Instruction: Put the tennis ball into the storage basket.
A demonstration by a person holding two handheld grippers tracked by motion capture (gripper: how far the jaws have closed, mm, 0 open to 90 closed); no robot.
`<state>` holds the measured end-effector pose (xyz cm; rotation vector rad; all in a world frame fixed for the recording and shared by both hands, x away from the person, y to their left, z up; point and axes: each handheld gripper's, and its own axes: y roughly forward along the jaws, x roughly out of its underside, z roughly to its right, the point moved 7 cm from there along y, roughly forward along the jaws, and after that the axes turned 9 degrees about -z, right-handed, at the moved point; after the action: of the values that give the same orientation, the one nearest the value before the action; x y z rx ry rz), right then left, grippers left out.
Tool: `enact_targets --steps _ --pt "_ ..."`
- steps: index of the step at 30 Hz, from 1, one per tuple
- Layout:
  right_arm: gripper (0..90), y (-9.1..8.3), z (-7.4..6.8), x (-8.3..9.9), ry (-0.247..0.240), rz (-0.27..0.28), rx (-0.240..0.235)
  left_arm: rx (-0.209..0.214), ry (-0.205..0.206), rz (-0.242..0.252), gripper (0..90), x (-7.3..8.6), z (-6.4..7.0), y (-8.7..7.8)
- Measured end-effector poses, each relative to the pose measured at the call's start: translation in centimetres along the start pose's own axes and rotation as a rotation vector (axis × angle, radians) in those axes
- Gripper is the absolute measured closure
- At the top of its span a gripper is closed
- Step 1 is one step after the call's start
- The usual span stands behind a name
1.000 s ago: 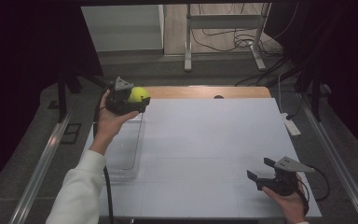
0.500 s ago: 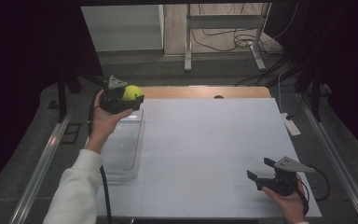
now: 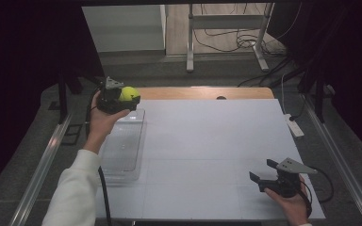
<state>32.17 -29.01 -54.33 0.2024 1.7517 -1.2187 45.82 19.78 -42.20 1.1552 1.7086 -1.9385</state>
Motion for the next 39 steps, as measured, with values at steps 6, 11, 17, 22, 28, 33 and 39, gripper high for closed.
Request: enact_targets --steps 6,11,17,22,28,33,39 --pt "11.7 0.0 0.1 0.0 0.000 0.001 0.002 -0.009 -0.019 -0.006 27.1 0.5 -0.8 0.2" --pt "11.7 0.0 0.0 0.0 0.000 -0.001 0.001 -0.019 -0.034 -0.010 27.1 0.7 -1.5 0.3" --pt "11.8 0.0 0.1 0.0 -0.001 0.002 0.002 -0.032 -0.044 -0.020 27.1 1.2 -2.1 0.6" --pt "11.8 0.0 0.0 0.0 0.000 0.001 0.001 -0.040 -0.052 -0.029 27.1 1.5 -2.5 0.6" --pt "12.0 0.1 0.0 0.0 -0.004 0.000 0.004 -0.047 -0.053 -0.033 27.0 1.6 -2.8 0.6" --pt "12.0 0.1 0.0 0.0 -0.003 0.001 0.002 -0.052 -0.054 -0.042 27.1 1.7 -2.9 0.9" --pt "12.1 0.1 0.0 0.0 -0.002 0.000 0.002 -0.061 -0.061 -0.059 27.0 2.1 -3.3 1.4"
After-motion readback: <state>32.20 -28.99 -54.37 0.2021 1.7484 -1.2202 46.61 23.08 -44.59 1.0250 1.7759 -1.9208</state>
